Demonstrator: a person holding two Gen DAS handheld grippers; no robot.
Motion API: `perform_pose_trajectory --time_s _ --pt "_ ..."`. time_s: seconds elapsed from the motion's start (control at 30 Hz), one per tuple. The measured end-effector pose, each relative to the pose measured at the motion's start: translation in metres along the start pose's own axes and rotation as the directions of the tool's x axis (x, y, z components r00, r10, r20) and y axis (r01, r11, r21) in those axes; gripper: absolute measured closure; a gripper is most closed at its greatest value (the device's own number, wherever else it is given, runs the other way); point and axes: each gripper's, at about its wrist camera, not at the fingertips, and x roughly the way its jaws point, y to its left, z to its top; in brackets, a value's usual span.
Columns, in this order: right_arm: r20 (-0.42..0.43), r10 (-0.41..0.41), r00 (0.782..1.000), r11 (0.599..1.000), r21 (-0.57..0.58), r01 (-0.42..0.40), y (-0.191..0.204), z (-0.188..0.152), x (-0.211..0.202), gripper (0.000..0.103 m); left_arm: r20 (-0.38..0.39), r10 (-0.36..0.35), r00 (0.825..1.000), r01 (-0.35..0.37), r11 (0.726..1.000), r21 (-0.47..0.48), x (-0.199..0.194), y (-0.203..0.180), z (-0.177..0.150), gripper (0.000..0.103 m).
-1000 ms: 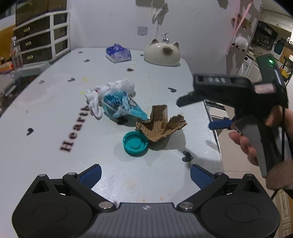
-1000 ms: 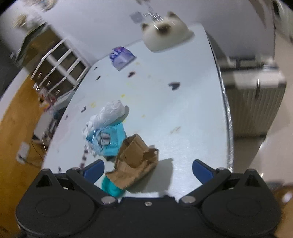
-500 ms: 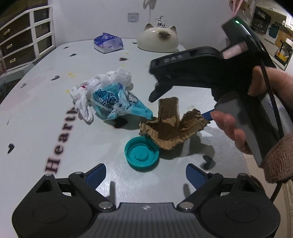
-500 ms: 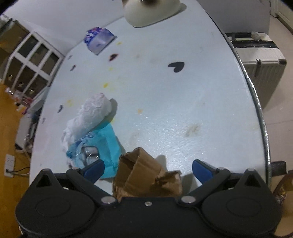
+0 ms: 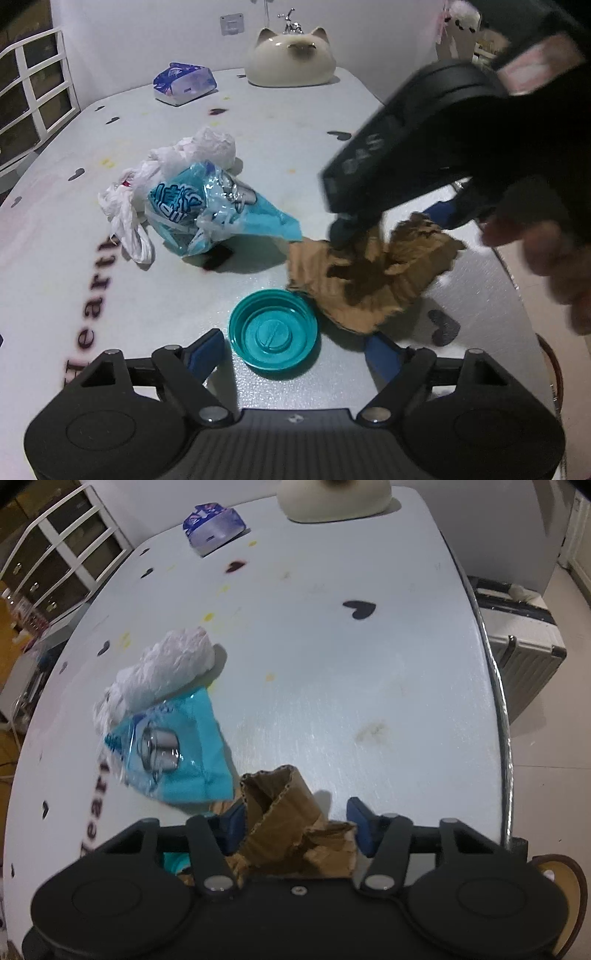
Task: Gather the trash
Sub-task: 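Grasp the teal bottle cap with the left tool while the right tool grasps the cardboard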
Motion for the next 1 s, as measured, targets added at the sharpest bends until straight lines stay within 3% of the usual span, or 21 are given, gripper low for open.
perform_pose_trajectory --time_s 0.17,0.33,0.53,0.77,1.0 --pt "0.005 0.04 0.999 0.999 -0.011 -0.04 -0.015 -0.012 -0.011 0.057 0.018 -0.004 1.0 0.003 1.0 0.004 0.0 -0.001 0.001 0.028" --pt "0.033 0.042 0.999 0.999 -0.034 -0.041 -0.029 -0.019 -0.023 0.06 0.027 0.009 1.0 -0.009 1.0 -0.021 -0.004 -0.003 0.002 0.053" --pt "0.031 0.064 0.997 0.996 -0.062 -0.062 -0.038 -0.034 -0.033 0.061 0.014 0.016 1.0 -0.014 0.995 -0.1 -0.014 -0.001 -0.006 0.053" --pt "0.055 0.105 0.993 0.974 -0.209 -0.091 -0.029 -0.059 -0.058 0.061 0.036 0.035 0.999 -0.026 0.977 -0.212 -0.049 -0.001 -0.018 0.053" --pt "0.036 0.1 0.994 0.965 -0.248 -0.088 -0.028 -0.085 -0.073 0.061 0.035 0.053 0.998 -0.042 0.964 -0.263 -0.081 -0.008 -0.031 0.053"
